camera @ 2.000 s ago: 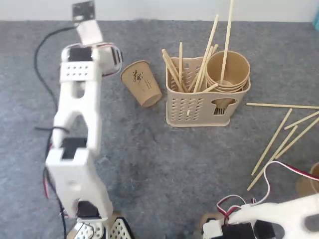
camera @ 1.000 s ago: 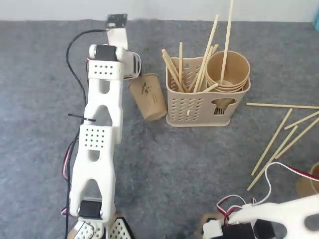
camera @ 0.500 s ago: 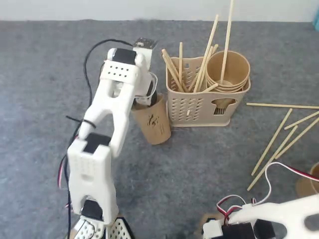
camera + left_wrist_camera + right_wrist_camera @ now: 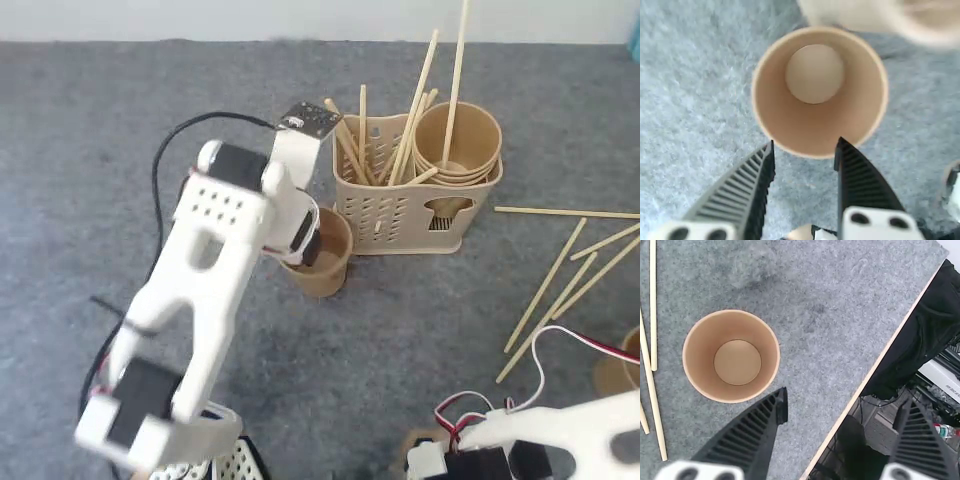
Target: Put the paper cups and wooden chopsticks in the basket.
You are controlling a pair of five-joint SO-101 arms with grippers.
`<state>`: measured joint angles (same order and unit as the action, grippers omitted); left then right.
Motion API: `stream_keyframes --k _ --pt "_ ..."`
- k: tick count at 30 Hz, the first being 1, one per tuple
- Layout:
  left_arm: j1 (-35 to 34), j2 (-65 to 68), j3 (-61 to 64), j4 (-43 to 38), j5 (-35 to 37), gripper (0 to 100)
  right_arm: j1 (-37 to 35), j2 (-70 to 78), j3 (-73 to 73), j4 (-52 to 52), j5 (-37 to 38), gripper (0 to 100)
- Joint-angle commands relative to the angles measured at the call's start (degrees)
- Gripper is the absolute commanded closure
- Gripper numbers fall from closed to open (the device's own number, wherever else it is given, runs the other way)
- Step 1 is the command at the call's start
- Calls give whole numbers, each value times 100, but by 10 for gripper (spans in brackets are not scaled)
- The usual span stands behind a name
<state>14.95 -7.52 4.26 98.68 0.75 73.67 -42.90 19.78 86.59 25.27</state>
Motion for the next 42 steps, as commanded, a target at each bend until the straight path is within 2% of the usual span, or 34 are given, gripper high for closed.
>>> stream_keyframes --k 1,4,8,13,17,22,26,28,35,38,42 --pt "132 -1231 -4 176 -35 812 -119 -189 -422 13 18 659" --pt "0 -1697 -31 167 -35 812 -400 -189 -1073 321 -202 659" --pt "-264 -2321 -13 123 -18 812 -831 -145 -2057 620 -923 659" --pt "-905 -3121 760 -510 0 815 -1930 -119 -2831 725 -1732 659" --pt "-1213 -3930 2554 -1767 -35 815 -3134 -119 -3086 664 -2567 659" --pt "-1820 -4949 4664 -3543 53 811 -4822 -92 -3086 -4 -3666 659" --pt "-2470 -5046 6035 -5327 1108 811 -5991 303 -3086 -760 -4387 659" --pt "-2655 -5037 6255 -5758 1363 811 -6510 620 -3086 -1059 -4642 659" --pt "-2681 -5046 6905 -6936 1697 811 -7767 1596 -3086 -2220 -4730 659" --pt "-2673 -5046 6914 -6980 1697 811 -8066 1965 -3086 -2862 -4668 659" --pt "-2673 -5073 6914 -6989 1697 811 -8382 2440 -3086 -3459 -4193 659"
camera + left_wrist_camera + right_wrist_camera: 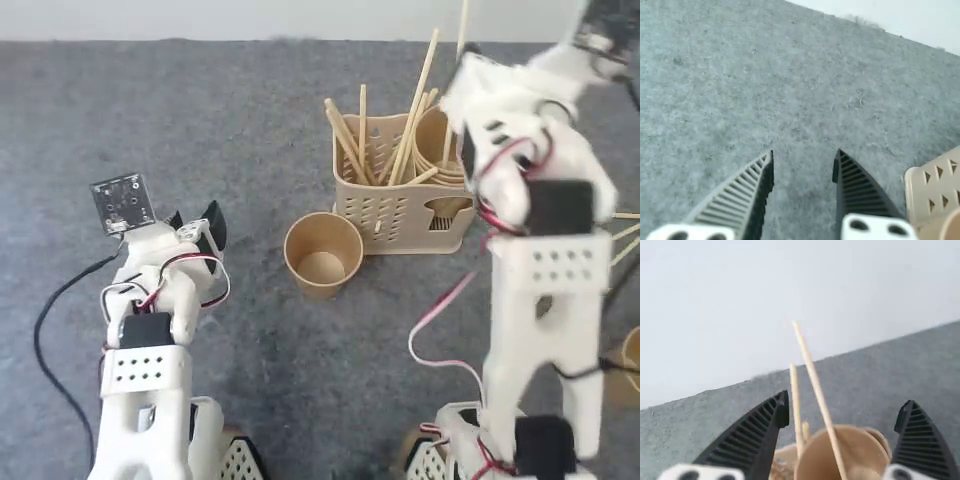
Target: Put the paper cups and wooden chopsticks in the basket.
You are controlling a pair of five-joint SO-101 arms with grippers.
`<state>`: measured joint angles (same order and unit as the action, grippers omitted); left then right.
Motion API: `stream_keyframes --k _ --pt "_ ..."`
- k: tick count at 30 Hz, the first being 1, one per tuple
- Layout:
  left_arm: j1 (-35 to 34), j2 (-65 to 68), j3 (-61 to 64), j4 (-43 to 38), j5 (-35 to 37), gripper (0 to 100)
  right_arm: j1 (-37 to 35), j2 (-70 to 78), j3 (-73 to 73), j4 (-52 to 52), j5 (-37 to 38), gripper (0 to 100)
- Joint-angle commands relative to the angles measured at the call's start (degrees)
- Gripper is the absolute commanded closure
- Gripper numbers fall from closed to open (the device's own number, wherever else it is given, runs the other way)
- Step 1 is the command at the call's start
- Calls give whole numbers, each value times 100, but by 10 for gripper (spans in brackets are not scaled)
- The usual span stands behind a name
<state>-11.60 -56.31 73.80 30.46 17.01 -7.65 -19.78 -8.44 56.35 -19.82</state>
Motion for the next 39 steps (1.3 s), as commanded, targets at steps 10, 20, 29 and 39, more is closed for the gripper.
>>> stream_keyframes --k 10,20,29,39 --pt "-18 -202 -40 -167 53 811 -154 1068 -264 -1095 422 659" --pt "-18 -202 -40 -167 35 813 75 1200 -290 -1182 422 954" --pt "-18 -176 -40 -167 35 814 75 760 -290 -1103 431 991" --pt "-18 -176 -31 -167 35 815 48 -13 -413 -1200 721 991"
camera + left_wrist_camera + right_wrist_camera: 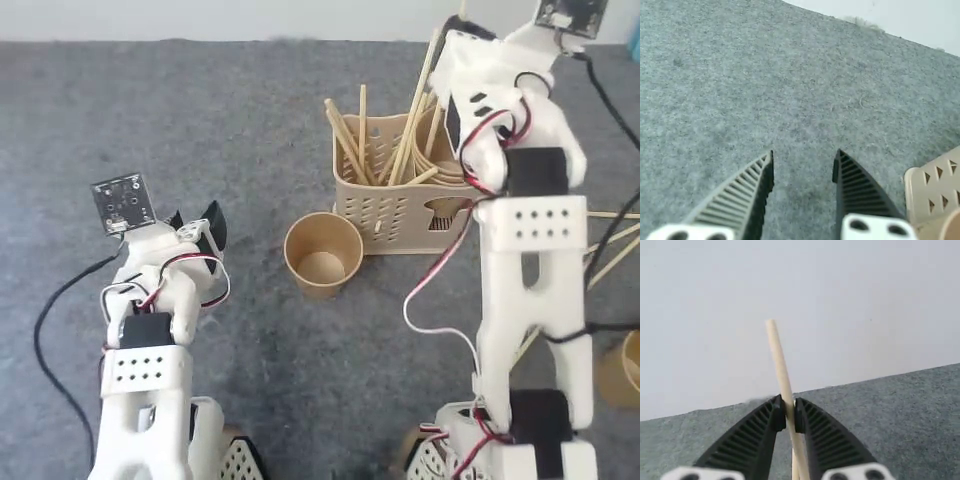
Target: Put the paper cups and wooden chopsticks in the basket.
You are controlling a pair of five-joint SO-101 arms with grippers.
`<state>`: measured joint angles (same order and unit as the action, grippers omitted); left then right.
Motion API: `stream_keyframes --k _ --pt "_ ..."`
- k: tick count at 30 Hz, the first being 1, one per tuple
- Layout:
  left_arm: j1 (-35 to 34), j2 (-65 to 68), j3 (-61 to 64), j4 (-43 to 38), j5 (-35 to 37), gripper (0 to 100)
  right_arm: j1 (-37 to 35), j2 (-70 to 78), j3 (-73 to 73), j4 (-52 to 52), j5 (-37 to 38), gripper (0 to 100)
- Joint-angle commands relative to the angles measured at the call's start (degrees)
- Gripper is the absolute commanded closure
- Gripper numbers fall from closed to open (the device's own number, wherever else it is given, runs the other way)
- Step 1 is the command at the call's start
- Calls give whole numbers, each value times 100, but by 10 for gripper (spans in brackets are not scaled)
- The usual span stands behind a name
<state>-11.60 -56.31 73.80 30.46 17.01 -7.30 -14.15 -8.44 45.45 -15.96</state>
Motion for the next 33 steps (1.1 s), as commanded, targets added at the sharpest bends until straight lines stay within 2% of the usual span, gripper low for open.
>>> stream_keyframes --k 1,10,14,18,24,28,33 --pt "-18 -176 -31 -167 35 815 -4 -673 -519 -127 422 991" --pt "-18 -167 13 -290 26 815 -251 -945 -2189 -189 536 991" --pt "-18 -167 48 -325 26 815 -602 -1007 -2356 -127 580 991" --pt "-18 -167 57 -325 26 815 -743 -927 -2338 514 536 991" --pt "-18 -167 57 -325 26 815 -796 -1007 -1459 1007 492 991" --pt "-18 -167 57 -325 26 815 -778 -1007 -774 971 70 990" --pt "-18 -167 57 -325 26 815 -752 -1007 97 110 44 990"
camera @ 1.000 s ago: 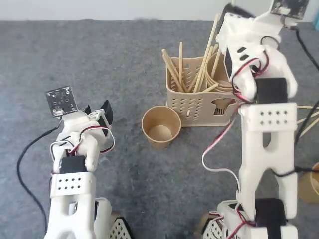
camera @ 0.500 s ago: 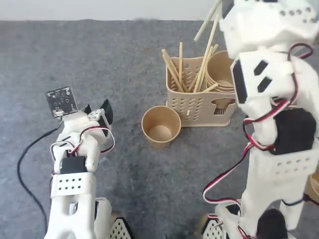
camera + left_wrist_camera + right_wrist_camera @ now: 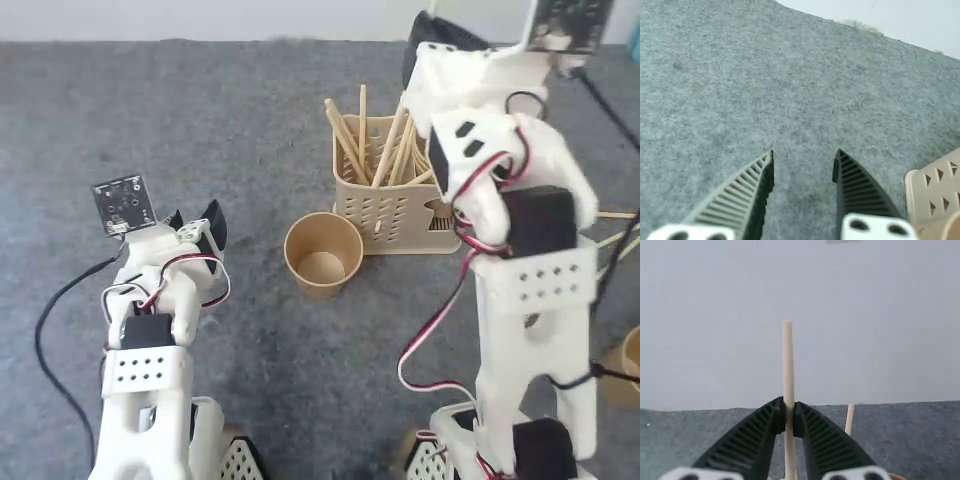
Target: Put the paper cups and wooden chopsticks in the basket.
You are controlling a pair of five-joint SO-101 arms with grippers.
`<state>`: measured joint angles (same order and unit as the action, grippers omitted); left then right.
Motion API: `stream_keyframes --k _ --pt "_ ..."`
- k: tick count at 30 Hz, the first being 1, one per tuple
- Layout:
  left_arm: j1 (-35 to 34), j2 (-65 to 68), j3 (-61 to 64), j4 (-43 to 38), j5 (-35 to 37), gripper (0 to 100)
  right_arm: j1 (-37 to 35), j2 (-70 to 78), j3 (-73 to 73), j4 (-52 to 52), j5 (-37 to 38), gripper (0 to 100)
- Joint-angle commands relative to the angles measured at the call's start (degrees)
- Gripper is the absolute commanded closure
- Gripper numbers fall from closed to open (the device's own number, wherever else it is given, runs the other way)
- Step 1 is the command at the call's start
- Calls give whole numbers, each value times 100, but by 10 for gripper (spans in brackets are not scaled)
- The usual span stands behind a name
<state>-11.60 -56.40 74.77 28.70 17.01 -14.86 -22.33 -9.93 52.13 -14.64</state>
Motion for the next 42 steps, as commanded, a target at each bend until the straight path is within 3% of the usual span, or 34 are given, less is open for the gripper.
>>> stream_keyframes --k 1,12,19,33,35,40,42 --pt "-18 -158 -31 -149 26 815 13 -189 422 -804 -88 990" --pt "-18 -158 -31 -149 9 815 22 -198 1345 -2738 -35 990" --pt "-18 -158 -31 -149 -158 815 22 -136 985 -2791 -35 990" --pt "-9 -158 -31 -149 -176 815 84 -207 2760 -4303 246 985" --pt "-9 -158 -31 -158 -176 815 22 -391 2927 -4277 246 953" --pt "105 -167 40 -264 -176 815 -154 -1270 3191 -3433 237 749" --pt "167 -193 66 -255 -176 815 -163 -1684 3191 -2914 211 728"
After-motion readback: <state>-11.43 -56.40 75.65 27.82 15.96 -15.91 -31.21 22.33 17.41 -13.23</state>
